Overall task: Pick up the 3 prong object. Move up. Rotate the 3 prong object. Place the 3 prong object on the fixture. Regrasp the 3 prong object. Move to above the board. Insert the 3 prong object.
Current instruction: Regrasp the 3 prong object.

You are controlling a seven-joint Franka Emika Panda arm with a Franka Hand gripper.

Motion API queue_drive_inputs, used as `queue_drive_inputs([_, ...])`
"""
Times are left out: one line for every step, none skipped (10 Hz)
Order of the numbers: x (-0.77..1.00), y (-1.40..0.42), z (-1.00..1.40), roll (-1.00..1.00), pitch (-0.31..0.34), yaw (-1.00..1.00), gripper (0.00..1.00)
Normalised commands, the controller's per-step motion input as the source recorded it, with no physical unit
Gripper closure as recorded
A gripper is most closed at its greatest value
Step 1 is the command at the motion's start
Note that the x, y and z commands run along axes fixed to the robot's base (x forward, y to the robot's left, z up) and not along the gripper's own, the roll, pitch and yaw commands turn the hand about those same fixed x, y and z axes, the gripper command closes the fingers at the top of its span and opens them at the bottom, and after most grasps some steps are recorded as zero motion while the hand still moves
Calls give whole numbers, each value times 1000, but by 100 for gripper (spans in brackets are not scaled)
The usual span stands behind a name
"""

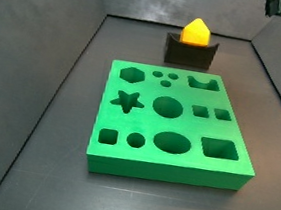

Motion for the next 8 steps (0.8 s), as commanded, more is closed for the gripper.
queue_drive_inputs([81, -33, -6, 208, 53, 182, 0])
queue_drive_inputs([34, 73, -1000, 216, 37, 100, 0])
queue_drive_inputs([36, 77, -1000, 191, 7, 88, 0])
queue_drive_inputs([43, 67, -1000, 161, -15, 88, 0])
queue_drive_inputs([54, 61, -1000, 112, -36, 77, 0])
queue_drive_inputs([66, 59, -1000, 75, -49, 63, 0])
queue_drive_inputs([74, 56, -1000, 63, -54, 51, 0])
queue_drive_inputs([82, 50, -1000, 68, -54, 36, 0])
